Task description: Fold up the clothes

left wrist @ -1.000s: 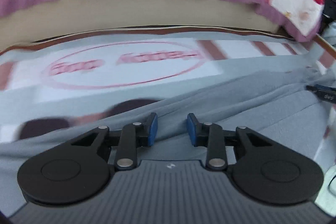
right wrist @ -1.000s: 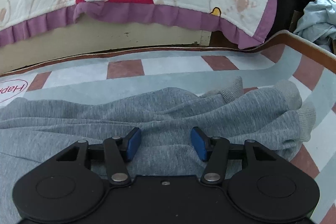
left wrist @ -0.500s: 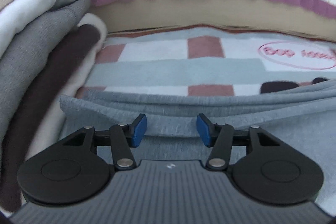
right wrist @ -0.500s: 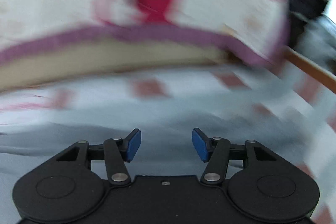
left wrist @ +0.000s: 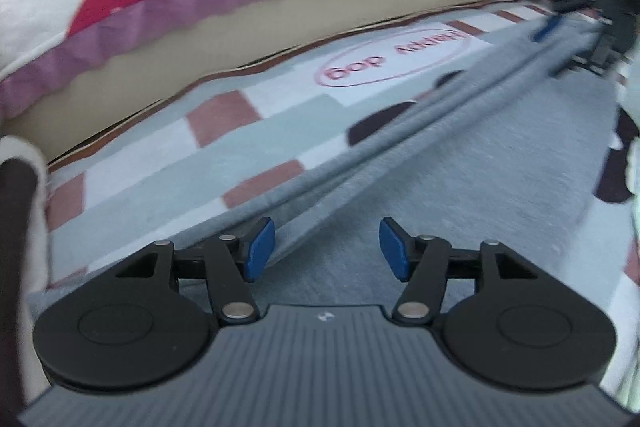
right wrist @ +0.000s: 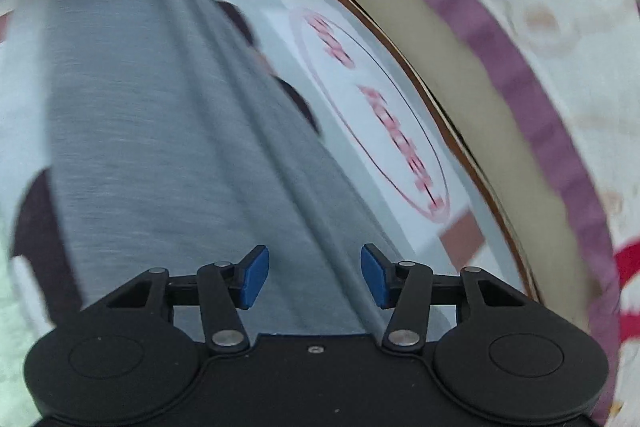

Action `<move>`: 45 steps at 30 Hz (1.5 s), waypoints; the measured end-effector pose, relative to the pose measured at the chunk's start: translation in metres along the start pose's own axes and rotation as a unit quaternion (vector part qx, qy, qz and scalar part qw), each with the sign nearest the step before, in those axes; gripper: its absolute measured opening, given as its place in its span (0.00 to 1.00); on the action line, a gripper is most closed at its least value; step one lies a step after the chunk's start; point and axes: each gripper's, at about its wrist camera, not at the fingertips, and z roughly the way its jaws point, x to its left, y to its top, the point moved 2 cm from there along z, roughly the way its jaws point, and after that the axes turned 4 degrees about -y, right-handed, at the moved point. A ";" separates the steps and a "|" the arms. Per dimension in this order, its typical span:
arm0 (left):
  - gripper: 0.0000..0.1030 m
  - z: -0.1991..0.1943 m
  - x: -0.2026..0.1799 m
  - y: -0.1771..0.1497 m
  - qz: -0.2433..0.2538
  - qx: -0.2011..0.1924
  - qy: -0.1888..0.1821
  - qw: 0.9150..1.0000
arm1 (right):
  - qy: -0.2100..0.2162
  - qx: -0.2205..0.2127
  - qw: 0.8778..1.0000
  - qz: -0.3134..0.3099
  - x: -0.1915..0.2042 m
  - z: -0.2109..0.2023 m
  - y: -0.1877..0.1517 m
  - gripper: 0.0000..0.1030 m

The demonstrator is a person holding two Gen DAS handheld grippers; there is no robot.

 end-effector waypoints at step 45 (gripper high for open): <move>0.82 -0.018 0.049 -0.040 -0.157 -0.008 0.163 0.974 | -0.177 -0.032 0.972 0.151 0.035 0.032 0.015 0.12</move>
